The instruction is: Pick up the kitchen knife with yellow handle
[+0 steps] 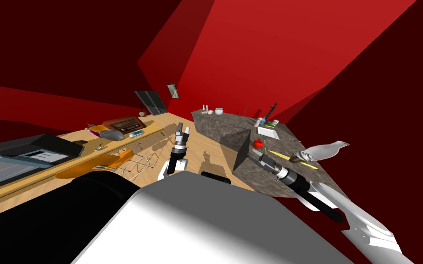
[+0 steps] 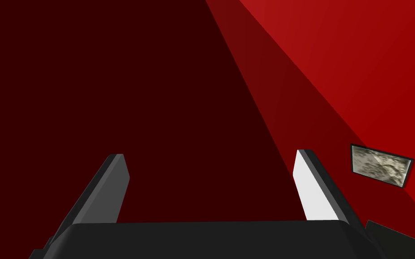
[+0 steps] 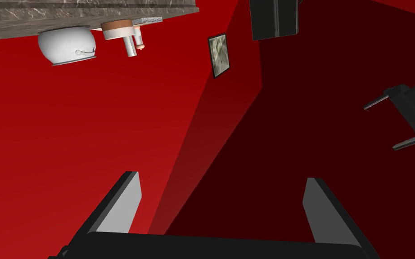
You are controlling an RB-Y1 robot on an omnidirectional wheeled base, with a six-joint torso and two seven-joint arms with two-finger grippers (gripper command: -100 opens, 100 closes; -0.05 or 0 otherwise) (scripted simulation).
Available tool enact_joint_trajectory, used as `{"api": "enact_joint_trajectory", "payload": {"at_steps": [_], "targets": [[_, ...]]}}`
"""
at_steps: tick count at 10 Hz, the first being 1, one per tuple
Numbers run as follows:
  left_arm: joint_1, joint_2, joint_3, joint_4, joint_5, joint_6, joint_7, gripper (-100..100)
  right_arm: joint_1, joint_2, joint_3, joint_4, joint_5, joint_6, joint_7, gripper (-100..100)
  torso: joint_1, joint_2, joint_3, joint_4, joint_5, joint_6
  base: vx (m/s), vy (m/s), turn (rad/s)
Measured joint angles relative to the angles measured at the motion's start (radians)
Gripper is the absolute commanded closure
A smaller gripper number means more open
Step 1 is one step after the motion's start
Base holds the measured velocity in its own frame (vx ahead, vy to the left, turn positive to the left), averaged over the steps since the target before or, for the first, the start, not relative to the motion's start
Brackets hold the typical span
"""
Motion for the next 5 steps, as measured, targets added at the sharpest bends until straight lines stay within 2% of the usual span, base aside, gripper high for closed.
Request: {"api": "enact_joint_trajectory", "payload": {"at_steps": [5], "targets": [[0.000,0.000,0.000,0.000,0.000,0.000,0.000,0,-0.025,-0.141,0.052,0.113,0.066,-0.027,0.008,-100,-0.001,-0.001,-0.001,0.000,0.000,0.001,0.013,-0.009,0.185]]}}
